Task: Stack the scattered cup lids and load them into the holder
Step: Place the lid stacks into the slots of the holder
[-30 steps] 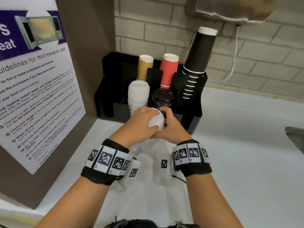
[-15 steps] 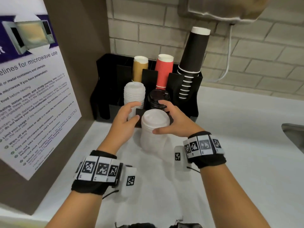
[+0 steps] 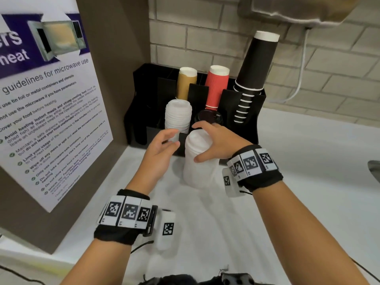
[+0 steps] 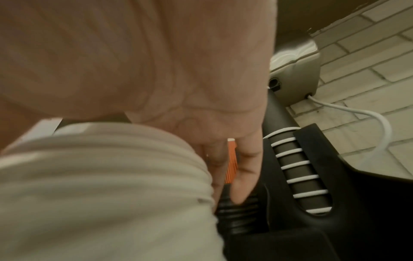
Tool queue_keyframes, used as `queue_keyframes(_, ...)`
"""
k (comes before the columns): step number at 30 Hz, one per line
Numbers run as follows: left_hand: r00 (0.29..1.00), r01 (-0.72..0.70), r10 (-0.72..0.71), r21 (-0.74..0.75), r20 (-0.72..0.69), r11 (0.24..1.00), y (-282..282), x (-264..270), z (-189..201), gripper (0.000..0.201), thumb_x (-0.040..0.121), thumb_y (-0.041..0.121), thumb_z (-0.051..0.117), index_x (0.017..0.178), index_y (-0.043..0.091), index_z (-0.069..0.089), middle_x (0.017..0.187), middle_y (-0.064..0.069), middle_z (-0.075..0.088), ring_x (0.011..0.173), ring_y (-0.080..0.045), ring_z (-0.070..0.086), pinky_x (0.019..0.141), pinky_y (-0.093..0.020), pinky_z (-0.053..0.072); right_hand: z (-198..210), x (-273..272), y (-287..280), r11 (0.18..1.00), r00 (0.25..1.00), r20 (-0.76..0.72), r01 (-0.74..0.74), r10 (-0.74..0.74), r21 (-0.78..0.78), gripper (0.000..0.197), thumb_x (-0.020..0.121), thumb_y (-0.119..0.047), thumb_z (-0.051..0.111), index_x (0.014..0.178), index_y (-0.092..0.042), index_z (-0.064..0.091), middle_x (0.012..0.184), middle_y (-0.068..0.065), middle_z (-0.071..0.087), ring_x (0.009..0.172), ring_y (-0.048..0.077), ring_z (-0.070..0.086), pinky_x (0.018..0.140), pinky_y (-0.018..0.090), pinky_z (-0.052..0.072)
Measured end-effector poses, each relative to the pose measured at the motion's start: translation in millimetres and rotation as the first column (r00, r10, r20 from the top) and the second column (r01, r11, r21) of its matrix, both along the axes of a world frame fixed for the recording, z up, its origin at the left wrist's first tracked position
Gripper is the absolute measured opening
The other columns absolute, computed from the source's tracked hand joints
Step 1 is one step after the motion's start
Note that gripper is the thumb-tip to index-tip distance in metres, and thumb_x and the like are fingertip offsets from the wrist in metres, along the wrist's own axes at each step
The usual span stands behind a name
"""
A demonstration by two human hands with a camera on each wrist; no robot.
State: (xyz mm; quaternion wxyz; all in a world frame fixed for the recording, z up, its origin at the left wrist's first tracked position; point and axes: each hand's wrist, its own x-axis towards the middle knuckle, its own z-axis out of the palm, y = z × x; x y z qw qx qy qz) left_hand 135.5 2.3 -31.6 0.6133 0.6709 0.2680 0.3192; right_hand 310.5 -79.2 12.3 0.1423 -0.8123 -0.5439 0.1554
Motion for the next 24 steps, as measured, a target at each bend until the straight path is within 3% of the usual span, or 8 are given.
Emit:
queue_keyframes(3,0.997,0.024,-0.018,-0.065,0.081,0.998,-1.3,-0.9,3.2,0.044,0.091,0.038,0.059,0.134,0.031,0.05,0.136,0.003,0.055,0.126,-0.012,0.052,0.11,-0.043,0.041,12.1,-3.1,-6.5,0.976,0.983,-0.161,-0.057,0.092,0.209,0.088,0.065,-0.041,0.083,0.138,-0.039,0.033,0.132,-0.007,0.045,0.121,0.013,0.044,0.097,0.029,0.042)
queue_keyframes(5,0.976,0.15,-0.128,-0.118,0.178,0.982,-2.6,-1.0,4.0,0.062,0.084,0.05,0.058,0.142,0.033,0.042,0.134,0.004,0.059,0.124,-0.016,0.056,0.106,-0.042,0.046,20.5,-10.7,-12.4,0.945,0.931,-0.307,-0.098,0.199,0.313,0.084,0.07,-0.039,0.082,0.136,-0.046,0.033,0.127,-0.015,0.047,0.116,0.002,0.047,0.093,0.019,0.043)
queue_keyframes(7,0.934,0.282,-0.235,-0.148,0.269,0.948,-5.4,-0.7,5.7,0.067,0.089,0.051,0.056,0.149,0.034,0.032,0.135,0.004,0.06,0.124,-0.019,0.058,0.103,-0.039,0.049,26.3,-20.5,-17.0,0.925,0.874,-0.398,-0.135,0.279,0.354,0.08,0.073,-0.037,0.081,0.135,-0.052,0.033,0.126,-0.017,0.048,0.114,-0.004,0.049,0.091,0.016,0.046)
queue_keyframes(10,0.888,0.362,-0.277,-0.189,0.367,0.913,-9.1,-1.8,8.7,0.077,0.084,0.054,0.067,0.149,0.031,0.033,0.137,-0.003,0.059,0.124,-0.027,0.058,0.098,-0.043,0.052,28.2,-28.1,-20.2,0.914,0.842,-0.424,-0.176,0.332,0.365,0.079,0.073,-0.03,0.082,0.135,-0.048,0.038,0.129,-0.014,0.049,0.119,0.002,0.05,0.097,0.024,0.048)
queue_keyframes(14,0.883,0.369,-0.271,-0.208,0.383,0.906,-12.5,-3.7,12.3,0.09,0.07,0.06,0.076,0.146,0.029,0.038,0.133,-0.006,0.062,0.122,-0.03,0.059,0.09,-0.041,0.055,32.0,-28.0,-26.5,0.912,0.822,-0.457,-0.171,0.34,0.372,0.074,0.073,-0.023,0.083,0.134,-0.042,0.045,0.128,-0.009,0.052,0.117,0.007,0.054,0.094,0.029,0.052)
queue_keyframes(24,0.899,0.335,-0.251,-0.195,0.359,0.922,-19.0,-0.8,16.8,0.102,0.056,0.064,0.082,0.142,0.029,0.041,0.124,-0.005,0.065,0.116,-0.029,0.063,0.089,-0.045,0.056,37.9,-30.4,-35.5,0.895,0.866,-0.407,-0.096,0.29,0.435,0.075,0.065,-0.021,0.087,0.131,-0.029,0.052,0.123,-0.005,0.055,0.112,0.01,0.057,0.087,0.036,0.057)
